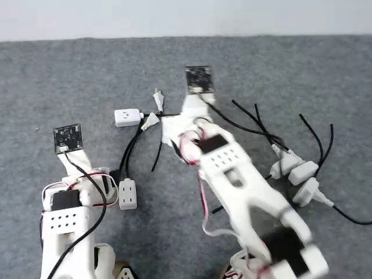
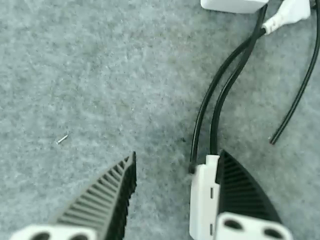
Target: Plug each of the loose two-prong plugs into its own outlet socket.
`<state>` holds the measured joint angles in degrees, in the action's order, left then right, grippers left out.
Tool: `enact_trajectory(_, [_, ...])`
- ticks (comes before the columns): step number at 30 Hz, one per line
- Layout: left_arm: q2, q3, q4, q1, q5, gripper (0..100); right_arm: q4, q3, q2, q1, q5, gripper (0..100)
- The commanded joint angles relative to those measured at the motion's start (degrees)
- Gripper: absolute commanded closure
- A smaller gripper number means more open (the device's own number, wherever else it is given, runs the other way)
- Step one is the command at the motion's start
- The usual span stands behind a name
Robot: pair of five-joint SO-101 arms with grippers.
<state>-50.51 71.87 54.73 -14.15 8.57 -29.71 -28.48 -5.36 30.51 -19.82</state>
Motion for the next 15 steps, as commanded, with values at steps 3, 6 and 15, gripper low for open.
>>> enact_trajectory(3, [-1.1, -0.5, -1.4, -0.4, 0.6, 75, 1.0, 11.0, 13.8, 2.4, -0.6, 85.2])
enact_trajectory(6, [-1.1, -0.5, -1.4, -0.4, 0.6, 75, 0.5, 15.4, 20.5, 3.0, -0.6, 85.2])
enact_trajectory(15, [-1.1, -0.5, -1.5, -0.4, 0.6, 75, -8.0, 28.4, 31.9, 3.0, -0.6, 87.8])
